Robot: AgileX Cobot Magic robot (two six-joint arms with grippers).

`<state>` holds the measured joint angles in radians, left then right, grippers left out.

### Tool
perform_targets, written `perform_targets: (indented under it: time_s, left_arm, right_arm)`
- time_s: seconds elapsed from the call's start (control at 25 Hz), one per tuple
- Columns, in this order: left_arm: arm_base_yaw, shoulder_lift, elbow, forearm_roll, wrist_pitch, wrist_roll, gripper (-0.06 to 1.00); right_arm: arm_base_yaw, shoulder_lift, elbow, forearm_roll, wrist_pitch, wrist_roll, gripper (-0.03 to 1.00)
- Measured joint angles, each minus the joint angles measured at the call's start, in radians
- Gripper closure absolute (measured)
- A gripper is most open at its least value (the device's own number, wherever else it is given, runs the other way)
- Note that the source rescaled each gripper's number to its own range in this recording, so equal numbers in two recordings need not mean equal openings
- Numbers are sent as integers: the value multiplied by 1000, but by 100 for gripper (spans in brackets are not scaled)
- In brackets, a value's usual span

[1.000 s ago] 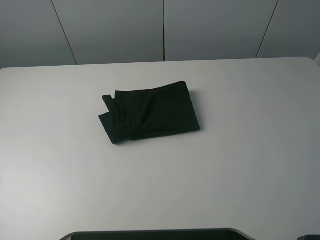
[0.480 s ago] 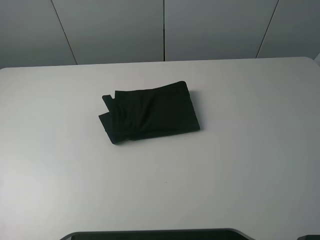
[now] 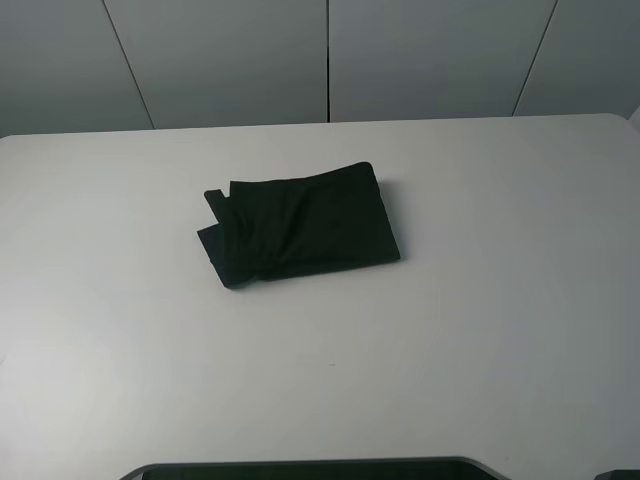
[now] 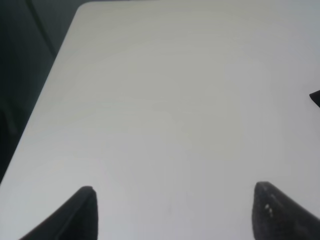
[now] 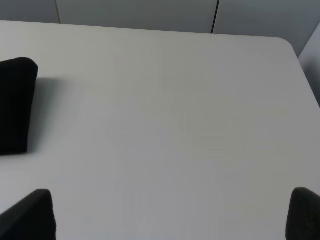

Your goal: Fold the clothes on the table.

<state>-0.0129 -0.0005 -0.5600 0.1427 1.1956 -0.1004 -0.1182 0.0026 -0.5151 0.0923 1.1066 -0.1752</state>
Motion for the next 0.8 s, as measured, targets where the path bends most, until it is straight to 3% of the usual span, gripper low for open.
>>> perform_targets:
  time_s: [0.12,0.32,0.8]
  left_arm:
    - [0,0,6,-10,-7,-19,2]
    - [0,0,15,-86,-56,-23,0]
    - [-8,1,48,-92,-107,-23,0]
  right_arm:
    - [0,0,0,0,-3,0,-3]
    - [0,0,0,0,-3,3,-3]
    - [0,0,0,0,-3,3,-3]
